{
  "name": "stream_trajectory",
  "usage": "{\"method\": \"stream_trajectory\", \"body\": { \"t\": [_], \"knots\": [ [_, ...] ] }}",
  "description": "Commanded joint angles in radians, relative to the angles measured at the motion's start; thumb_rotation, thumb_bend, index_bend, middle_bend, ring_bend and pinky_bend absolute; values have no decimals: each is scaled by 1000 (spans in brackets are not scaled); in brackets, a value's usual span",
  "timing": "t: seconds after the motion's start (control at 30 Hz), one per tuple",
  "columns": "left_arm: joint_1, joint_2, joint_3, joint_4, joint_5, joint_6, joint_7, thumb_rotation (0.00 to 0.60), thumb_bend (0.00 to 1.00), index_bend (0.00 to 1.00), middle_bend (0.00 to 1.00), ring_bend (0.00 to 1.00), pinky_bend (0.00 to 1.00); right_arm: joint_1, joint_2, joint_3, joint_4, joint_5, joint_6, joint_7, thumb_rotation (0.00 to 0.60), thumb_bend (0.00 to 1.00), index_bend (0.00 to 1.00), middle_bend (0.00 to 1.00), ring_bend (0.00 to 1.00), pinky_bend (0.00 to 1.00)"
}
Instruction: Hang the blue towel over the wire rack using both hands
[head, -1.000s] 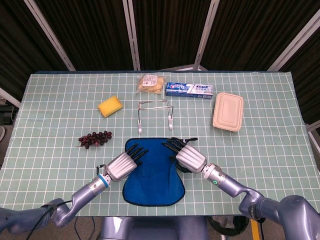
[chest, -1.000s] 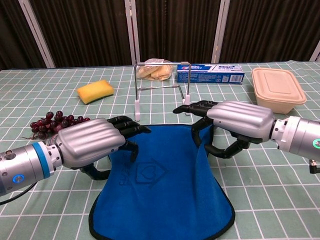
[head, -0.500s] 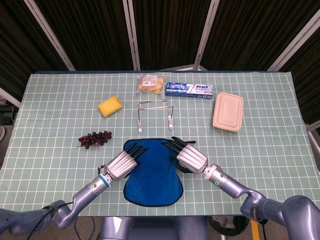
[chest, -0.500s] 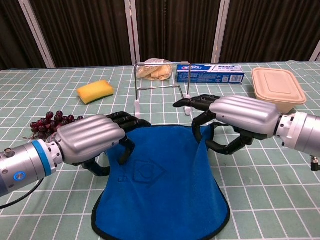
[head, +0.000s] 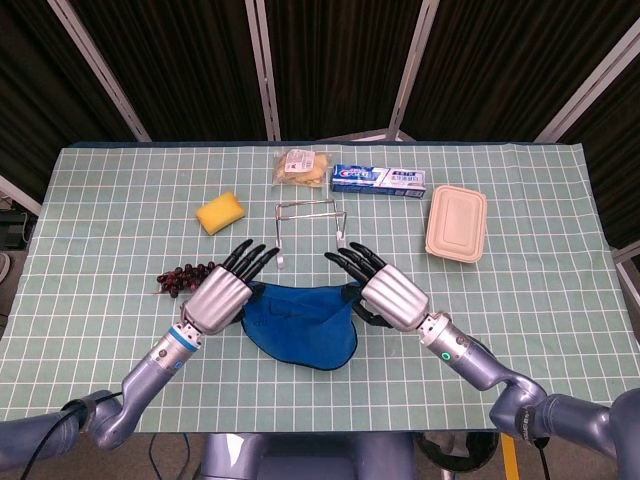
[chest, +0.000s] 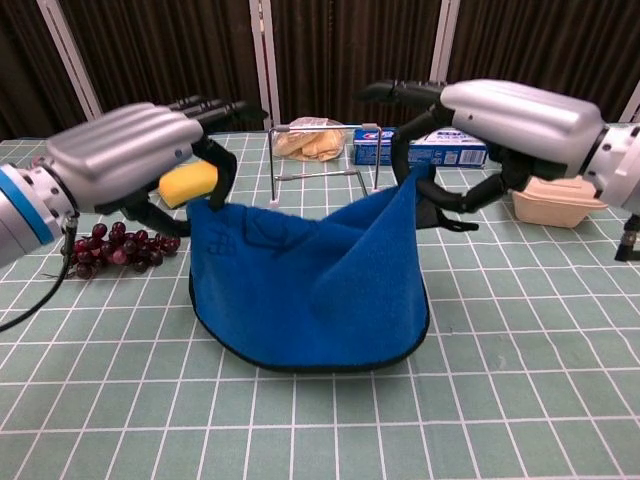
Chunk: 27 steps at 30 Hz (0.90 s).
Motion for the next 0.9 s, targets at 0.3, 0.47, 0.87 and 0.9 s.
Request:
{"method": "stream_trajectory", "body": {
  "t": [0.3,0.47,0.87,0.9],
  "knots": [
    [-65,54,-151,-2,-47,56,19,600,423,663,0,0,0,96,106,169,-142,143,-126,-98,600,557,658,0,0,0],
    [-108,41,-189,2,-88,28,40,600,424,663,0,0,0,138,84,219,-120,215,-188,-121,600,557,659,0,0,0],
    [-195,-23,-264,59,-175,14,74,600,424,669,0,0,0,221,44,325,-22,317,-242,-108,600,557,662,0,0,0],
    [-199,-22,-271,65,-179,19,73,600,423,669,0,0,0,227,46,336,-14,328,-247,-104,600,557,662,0,0,0]
  ]
}}
